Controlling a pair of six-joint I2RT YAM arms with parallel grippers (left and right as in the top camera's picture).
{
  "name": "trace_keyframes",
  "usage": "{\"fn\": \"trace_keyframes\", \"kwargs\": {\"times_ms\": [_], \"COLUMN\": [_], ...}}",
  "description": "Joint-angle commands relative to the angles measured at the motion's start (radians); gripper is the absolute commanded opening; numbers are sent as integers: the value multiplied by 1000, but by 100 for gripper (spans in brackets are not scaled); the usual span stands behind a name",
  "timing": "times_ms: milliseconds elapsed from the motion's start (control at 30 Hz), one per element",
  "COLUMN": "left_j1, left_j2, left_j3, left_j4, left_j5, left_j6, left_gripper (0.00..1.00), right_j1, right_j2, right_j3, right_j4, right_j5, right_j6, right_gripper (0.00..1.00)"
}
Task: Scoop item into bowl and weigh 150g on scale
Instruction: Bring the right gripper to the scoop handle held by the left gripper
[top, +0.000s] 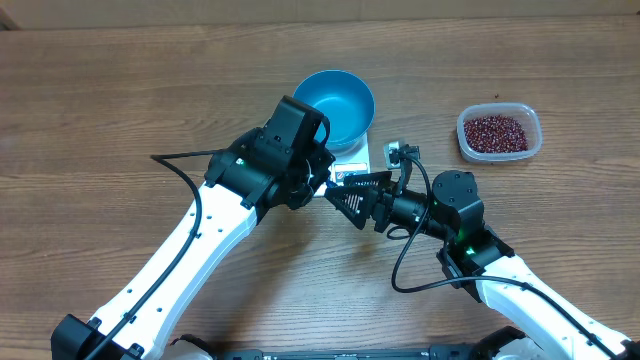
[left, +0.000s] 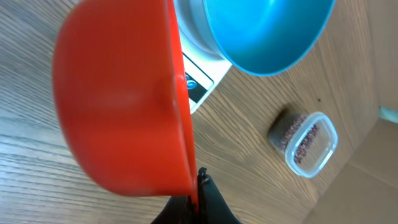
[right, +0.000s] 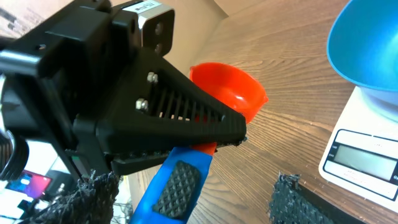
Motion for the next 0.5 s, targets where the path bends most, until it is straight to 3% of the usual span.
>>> {"fn": "trace_keyframes", "kwargs": {"times_ms": [0, 67, 200, 467], "left_j1": [-6, -6, -6, -6], "left_j2": [-10, -10, -10, -10], "left_j3": [23, 23, 23, 23], "left_j4": [-2, 0, 71, 246], "left_j5": [-64, -85, -140, -163], "left_j6": [17, 23, 152, 373], "left_gripper": [4, 4, 4, 4], "right_j1": [0, 0, -31, -153], "right_j2": [-28, -31, -31, -31], "right_j3": [33, 33, 33, 33], "right_j4": [0, -6, -23, -13], "right_j5": [-19, -42, -77, -176], "right_j6": [-60, -35, 214, 462], "right_gripper": [84, 87, 100, 100]}}
